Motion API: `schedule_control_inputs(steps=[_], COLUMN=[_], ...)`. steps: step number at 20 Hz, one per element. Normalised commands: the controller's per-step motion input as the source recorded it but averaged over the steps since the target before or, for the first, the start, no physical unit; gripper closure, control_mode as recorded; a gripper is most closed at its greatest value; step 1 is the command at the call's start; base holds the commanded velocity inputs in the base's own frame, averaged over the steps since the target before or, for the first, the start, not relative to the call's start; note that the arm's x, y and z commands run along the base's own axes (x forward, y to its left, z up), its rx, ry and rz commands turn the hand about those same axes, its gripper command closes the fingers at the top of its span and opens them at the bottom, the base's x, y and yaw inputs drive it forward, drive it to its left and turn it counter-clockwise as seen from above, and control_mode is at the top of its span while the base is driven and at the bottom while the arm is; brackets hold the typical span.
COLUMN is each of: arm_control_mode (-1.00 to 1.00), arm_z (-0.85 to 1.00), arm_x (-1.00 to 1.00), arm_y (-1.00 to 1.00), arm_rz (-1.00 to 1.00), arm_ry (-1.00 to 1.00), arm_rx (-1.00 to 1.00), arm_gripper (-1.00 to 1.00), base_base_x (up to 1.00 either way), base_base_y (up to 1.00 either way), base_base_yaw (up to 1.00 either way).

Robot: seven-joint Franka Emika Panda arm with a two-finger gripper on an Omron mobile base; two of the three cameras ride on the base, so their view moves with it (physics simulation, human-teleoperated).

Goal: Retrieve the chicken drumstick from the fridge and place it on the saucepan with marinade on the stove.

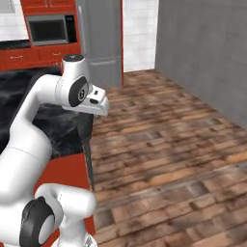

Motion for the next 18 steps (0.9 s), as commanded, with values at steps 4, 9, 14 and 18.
schedule_control_inputs(steps=[4,9,14,18], arm_control_mode=[1.0,1.0,1.0,1.0], arm_z=[0.0,0.0,0.0,0.0], arm_x=[0.0,0.0,0.0,0.0], arm_y=[0.0,0.0,0.0,0.0], arm_rz=[0.0,0.0,0.0,0.0], arm_ry=[0.0,0.0,0.0,0.0], arm_rx=[0.0,0.0,0.0,0.0], arm_gripper=[-1.0,-1.0,-1.0,-1.0], base_base_x=[0.47,0.36,0.34,0.73], base_base_y=[-0.86,-0.65,-0.84,-1.0], base_base_yaw=[0.53,0.64,0.54,0.38])
